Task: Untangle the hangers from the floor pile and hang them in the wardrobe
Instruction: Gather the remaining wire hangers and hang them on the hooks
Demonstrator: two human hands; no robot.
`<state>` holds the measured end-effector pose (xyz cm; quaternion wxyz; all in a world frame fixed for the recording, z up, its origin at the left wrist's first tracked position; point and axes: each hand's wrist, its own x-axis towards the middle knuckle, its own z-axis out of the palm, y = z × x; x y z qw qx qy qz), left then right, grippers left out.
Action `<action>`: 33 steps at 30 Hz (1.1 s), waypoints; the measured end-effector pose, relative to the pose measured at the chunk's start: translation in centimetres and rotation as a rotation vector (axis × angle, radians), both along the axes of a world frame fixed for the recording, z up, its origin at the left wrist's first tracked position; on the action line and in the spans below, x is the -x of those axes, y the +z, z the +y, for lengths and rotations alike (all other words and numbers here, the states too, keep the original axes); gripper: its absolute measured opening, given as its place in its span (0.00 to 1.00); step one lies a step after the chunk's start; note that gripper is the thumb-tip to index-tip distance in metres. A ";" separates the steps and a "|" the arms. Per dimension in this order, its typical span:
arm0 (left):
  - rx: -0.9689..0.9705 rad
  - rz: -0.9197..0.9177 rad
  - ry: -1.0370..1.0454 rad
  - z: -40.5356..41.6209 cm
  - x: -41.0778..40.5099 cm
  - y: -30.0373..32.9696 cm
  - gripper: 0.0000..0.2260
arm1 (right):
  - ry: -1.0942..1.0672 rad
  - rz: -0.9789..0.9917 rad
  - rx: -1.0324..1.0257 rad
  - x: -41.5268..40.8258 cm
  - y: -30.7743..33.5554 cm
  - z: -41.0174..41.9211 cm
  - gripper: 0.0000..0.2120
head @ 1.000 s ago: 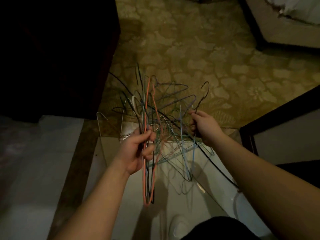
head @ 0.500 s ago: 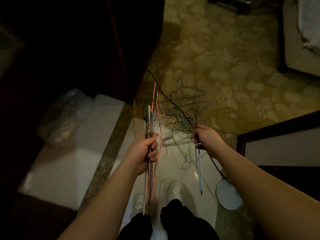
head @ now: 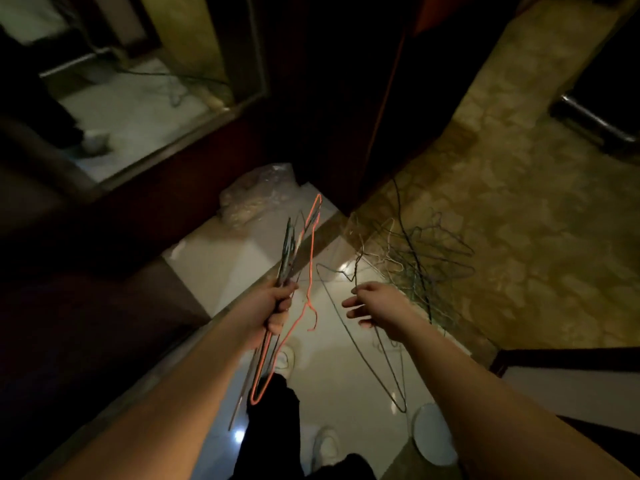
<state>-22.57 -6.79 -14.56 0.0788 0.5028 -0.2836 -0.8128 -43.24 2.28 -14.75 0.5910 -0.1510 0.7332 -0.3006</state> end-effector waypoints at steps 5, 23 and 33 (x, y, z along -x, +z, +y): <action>0.056 -0.033 0.144 5.0 -7.1 4.0 0.04 | 0.165 -0.009 0.017 -4.7 4.6 2.8 0.12; 0.056 -0.240 0.787 30.1 -40.9 8.0 0.06 | 0.869 0.119 0.026 -36.0 8.9 7.4 0.18; 0.112 -0.262 1.104 43.4 -63.0 10.0 0.06 | 1.196 0.144 0.109 -62.5 11.2 14.8 0.18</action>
